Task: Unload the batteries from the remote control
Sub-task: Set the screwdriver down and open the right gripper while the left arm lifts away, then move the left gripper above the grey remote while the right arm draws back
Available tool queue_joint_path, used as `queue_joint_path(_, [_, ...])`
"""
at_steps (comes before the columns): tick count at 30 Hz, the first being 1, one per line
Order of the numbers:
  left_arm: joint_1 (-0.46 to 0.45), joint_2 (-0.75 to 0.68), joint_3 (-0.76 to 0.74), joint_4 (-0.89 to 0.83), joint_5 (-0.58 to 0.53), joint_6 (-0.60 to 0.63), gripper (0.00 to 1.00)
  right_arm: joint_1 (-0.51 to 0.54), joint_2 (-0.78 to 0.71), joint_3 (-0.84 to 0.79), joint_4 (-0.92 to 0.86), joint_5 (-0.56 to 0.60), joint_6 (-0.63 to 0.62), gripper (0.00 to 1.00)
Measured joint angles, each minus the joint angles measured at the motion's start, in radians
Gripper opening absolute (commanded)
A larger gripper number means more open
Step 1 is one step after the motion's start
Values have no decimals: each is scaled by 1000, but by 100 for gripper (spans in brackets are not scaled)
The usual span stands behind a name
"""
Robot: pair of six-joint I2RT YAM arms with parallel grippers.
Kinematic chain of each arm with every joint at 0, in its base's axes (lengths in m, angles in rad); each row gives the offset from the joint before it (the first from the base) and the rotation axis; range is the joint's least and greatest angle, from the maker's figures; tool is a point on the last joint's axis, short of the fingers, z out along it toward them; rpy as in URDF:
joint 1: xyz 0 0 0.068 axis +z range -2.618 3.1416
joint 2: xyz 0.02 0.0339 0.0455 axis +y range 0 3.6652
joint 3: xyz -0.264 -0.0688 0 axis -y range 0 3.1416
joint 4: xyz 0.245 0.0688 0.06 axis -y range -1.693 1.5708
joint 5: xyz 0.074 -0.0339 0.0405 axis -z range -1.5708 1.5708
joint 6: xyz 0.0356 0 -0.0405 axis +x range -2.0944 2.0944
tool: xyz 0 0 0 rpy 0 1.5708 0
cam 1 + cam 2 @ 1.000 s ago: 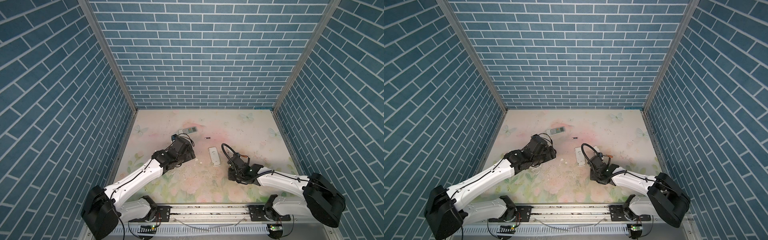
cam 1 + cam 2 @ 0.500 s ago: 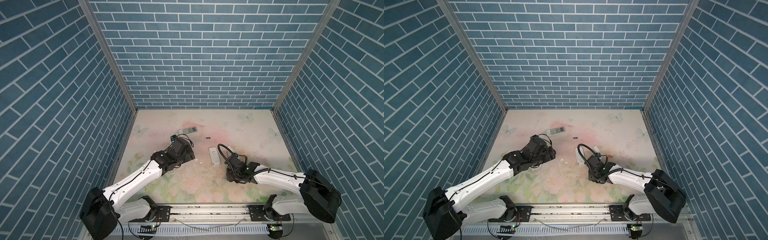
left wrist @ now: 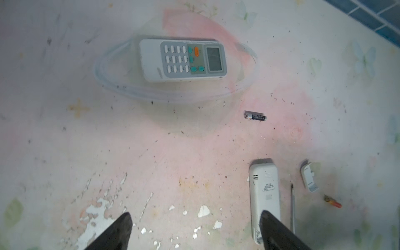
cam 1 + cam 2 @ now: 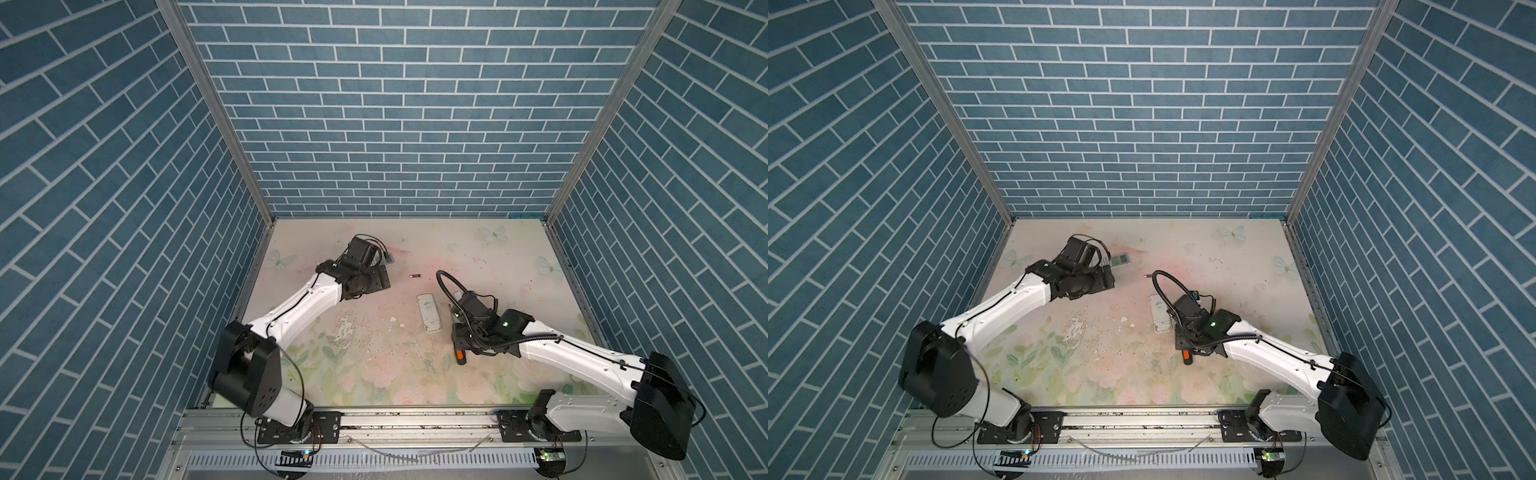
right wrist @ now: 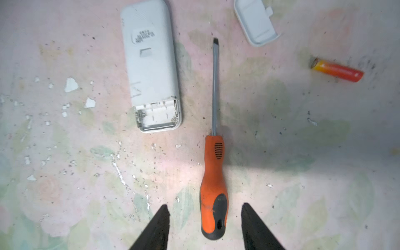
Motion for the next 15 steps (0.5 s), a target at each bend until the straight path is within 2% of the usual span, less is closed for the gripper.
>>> queue_joint_path(6, [2, 268, 302, -141, 16, 319, 100, -10, -95, 57, -95, 31, -35, 56])
queue_joint_path(11, [3, 441, 547, -296, -64, 599, 100, -47, -139, 117, -157, 50, -76, 58])
queue_joint_path(15, [3, 536, 649, -351, -138, 798, 100, -83, -139, 153, -172, 52, -103, 58])
